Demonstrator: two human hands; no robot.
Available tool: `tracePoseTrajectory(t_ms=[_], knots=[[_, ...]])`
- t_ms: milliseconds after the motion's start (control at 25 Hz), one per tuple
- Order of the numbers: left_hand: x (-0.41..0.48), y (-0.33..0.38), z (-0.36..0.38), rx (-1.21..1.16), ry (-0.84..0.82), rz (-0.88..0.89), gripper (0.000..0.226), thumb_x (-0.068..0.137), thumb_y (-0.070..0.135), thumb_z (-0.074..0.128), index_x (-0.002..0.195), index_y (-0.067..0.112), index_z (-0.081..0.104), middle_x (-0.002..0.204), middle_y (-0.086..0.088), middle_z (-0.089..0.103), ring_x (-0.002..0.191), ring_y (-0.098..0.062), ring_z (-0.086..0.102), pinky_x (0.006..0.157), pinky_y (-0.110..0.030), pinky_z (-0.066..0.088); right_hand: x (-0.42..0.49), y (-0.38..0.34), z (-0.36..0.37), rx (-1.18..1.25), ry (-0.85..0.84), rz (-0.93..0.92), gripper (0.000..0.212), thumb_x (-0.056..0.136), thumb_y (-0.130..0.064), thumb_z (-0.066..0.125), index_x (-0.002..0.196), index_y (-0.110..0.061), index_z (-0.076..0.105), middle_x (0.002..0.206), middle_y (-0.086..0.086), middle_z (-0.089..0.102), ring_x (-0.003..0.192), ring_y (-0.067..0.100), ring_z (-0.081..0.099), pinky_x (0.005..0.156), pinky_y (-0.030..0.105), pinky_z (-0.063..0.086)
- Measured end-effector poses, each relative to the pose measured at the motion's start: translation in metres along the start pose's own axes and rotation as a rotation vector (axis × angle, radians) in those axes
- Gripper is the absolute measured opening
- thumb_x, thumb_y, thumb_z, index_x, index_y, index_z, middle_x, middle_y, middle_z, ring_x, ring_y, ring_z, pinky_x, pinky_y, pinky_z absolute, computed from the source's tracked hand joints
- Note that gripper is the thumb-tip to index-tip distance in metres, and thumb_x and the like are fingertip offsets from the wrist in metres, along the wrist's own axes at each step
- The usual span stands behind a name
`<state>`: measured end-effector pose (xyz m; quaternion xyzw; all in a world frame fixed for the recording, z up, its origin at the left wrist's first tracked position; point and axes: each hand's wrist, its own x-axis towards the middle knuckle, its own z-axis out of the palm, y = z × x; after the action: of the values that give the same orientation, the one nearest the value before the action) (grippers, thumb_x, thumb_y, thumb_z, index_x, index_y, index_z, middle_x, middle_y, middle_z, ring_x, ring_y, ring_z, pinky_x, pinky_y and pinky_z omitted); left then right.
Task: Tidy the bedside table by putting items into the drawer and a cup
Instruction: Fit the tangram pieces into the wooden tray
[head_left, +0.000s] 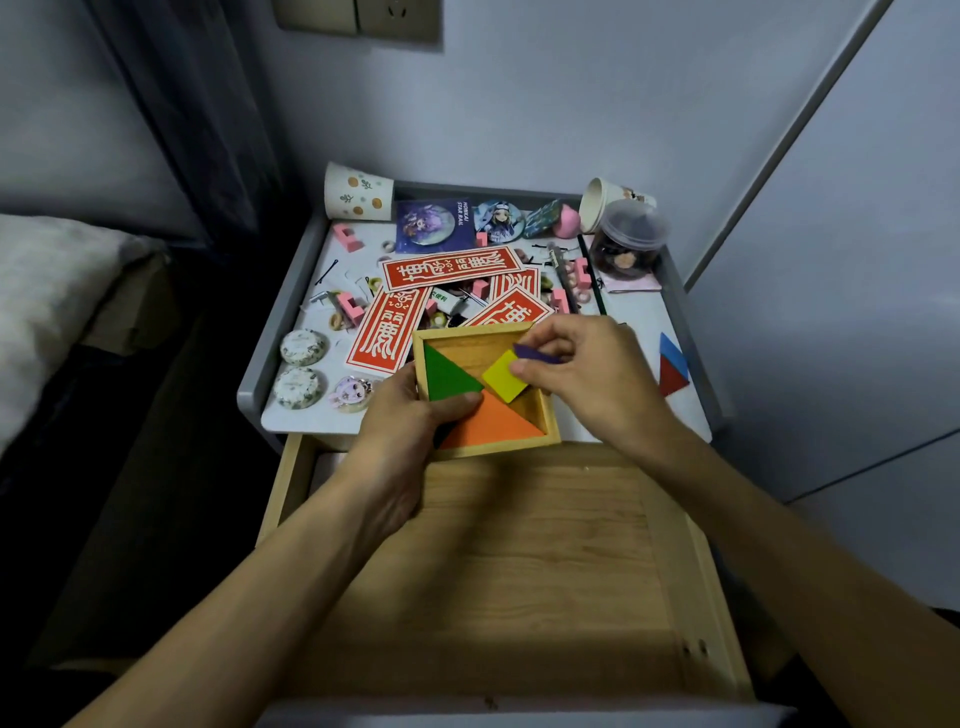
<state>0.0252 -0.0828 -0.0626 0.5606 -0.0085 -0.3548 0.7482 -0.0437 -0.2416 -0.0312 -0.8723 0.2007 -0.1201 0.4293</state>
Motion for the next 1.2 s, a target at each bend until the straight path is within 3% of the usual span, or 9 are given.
tracePoseTrajectory(t_ms=[280,400,480,600,720,880,1040,1200], knots=[[0.0,-0.001,0.0,-0.026,0.004,-0.071,0.039,0.086,-0.005,0.062,0.124,0.005,0.06,0.108,-0.013,0.073,0.099,-0.029,0.071,0.076,-0.034,0.061,-0.003,0.0,0.001,-0.05,0.043,-0.036,0.012,0.088,-0.029,0.069,0.084,-0.018,0.074,0.077,-0.001,0.07,0.073,0.012,0.065,0.069,0.033,0.054],[-0.003,0.001,0.002,-0.057,0.019,-0.106,0.035,0.085,0.0,0.066,0.12,0.003,0.062,0.107,-0.015,0.073,0.101,-0.032,0.07,0.076,-0.035,0.061,0.0,0.001,-0.008,0.067,0.06,0.001,0.018,0.095,-0.025,0.06,0.096,-0.018,0.076,0.097,0.0,0.068,0.094,0.011,0.063,0.081,0.03,0.052],[-0.007,0.004,0.003,-0.071,0.026,-0.11,0.033,0.083,0.003,0.07,0.116,0.003,0.064,0.105,-0.015,0.074,0.094,-0.029,0.071,0.071,-0.033,0.062,0.0,0.0,-0.012,0.226,-0.033,0.044,0.021,0.098,-0.019,0.055,0.102,-0.017,0.075,0.106,-0.003,0.069,0.103,0.005,0.061,0.087,0.026,0.05],[-0.009,0.007,0.003,-0.063,0.081,-0.083,0.031,0.08,0.001,0.073,0.11,0.003,0.066,0.1,-0.015,0.075,0.077,-0.023,0.073,0.061,-0.029,0.061,-0.002,0.0,-0.011,0.259,-0.16,0.011,0.021,0.097,-0.007,0.054,0.107,-0.015,0.07,0.087,0.001,0.065,0.083,0.005,0.062,0.078,0.018,0.052],[-0.007,0.006,0.003,-0.026,0.123,-0.063,0.035,0.078,0.0,0.075,0.112,0.003,0.067,0.1,-0.014,0.075,0.078,-0.023,0.074,0.062,-0.029,0.061,-0.005,0.001,-0.007,0.243,-0.216,-0.051,0.012,0.091,-0.002,0.062,0.1,-0.01,0.063,0.074,0.005,0.061,0.071,0.008,0.06,0.066,0.016,0.049],[-0.006,0.005,0.002,0.056,0.135,-0.02,0.035,0.079,-0.001,0.074,0.113,0.004,0.066,0.101,-0.012,0.075,0.082,-0.024,0.073,0.069,-0.029,0.061,-0.007,0.006,-0.002,0.083,-0.226,-0.123,0.012,0.078,-0.007,0.077,0.087,-0.011,0.07,0.082,0.001,0.069,0.079,0.017,0.065,0.075,0.033,0.057],[-0.006,0.006,0.002,0.081,0.123,-0.013,0.038,0.079,0.0,0.074,0.115,0.004,0.065,0.101,-0.011,0.075,0.084,-0.024,0.072,0.069,-0.03,0.06,-0.009,0.006,-0.001,-0.038,-0.256,-0.175,0.013,0.072,-0.012,0.083,0.08,-0.016,0.074,0.083,-0.003,0.064,0.069,0.009,0.056,0.065,0.024,0.051],[-0.008,0.009,0.002,0.05,0.116,-0.027,0.036,0.08,-0.002,0.072,0.115,0.003,0.065,0.101,-0.013,0.075,0.072,-0.02,0.072,0.059,-0.027,0.059,-0.008,0.006,0.001,-0.098,-0.197,-0.23,0.01,0.079,-0.017,0.078,0.086,-0.02,0.072,0.092,-0.005,0.058,0.077,0.009,0.054,0.066,0.018,0.046]])
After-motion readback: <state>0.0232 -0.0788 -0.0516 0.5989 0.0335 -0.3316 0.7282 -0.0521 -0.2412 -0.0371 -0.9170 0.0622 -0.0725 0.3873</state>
